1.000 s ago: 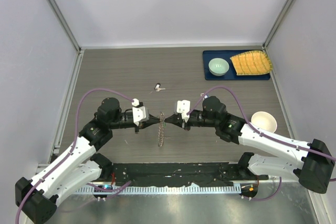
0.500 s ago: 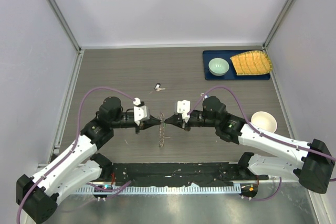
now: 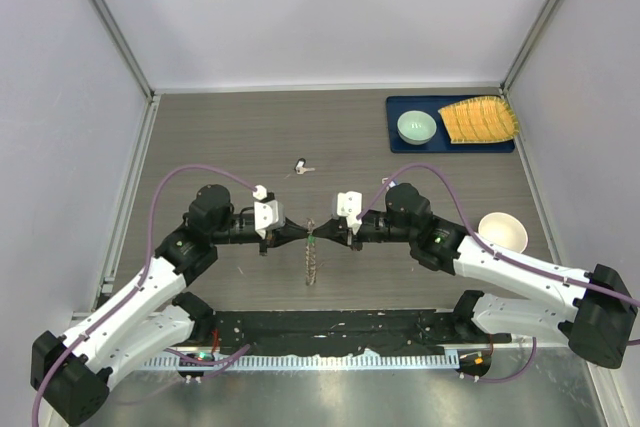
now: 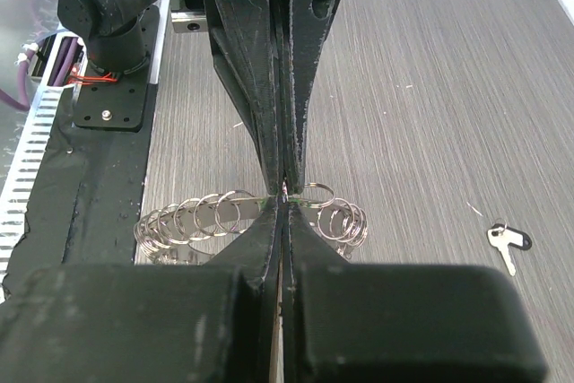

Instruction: Put the keys on the keyring

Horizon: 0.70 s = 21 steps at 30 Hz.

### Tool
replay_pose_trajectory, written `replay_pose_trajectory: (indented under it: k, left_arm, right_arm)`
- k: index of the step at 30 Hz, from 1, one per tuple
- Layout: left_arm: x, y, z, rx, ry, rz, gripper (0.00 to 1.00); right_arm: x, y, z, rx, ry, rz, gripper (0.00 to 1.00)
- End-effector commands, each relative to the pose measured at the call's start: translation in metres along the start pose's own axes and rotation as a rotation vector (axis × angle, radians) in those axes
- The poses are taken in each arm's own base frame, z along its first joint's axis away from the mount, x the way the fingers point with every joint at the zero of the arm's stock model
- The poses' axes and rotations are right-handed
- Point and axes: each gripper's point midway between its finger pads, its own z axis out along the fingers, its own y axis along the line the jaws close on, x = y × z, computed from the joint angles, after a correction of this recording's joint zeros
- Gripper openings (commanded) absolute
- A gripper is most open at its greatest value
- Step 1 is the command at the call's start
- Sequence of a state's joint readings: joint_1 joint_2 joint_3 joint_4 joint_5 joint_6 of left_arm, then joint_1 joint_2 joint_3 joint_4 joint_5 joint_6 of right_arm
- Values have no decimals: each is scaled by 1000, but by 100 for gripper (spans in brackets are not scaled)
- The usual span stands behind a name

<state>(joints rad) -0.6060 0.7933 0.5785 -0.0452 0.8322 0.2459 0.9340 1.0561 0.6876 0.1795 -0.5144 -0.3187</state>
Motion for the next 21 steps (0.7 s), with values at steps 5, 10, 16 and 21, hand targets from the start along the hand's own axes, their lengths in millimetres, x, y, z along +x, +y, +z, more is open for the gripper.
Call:
replay_pose_trajectory:
  k: [5,10,16,21]
  left_arm:
    - [-35,1,-1,-11,-128,88,0]
    - [-37,11,-3,-109,-169,-9,0]
    - [-43,15,-13,-199,-243,-106,0]
    - [-49,14,-20,-236,-336,-118,0]
  right_arm:
    - [-14,-8,3,28,-43,-38,1]
    - [-13,-9,0,43,-37,-50,1]
    - [-14,-10,-3,55,-46,-60,1]
    - [-14,-8,-1,41,-48,-60,1]
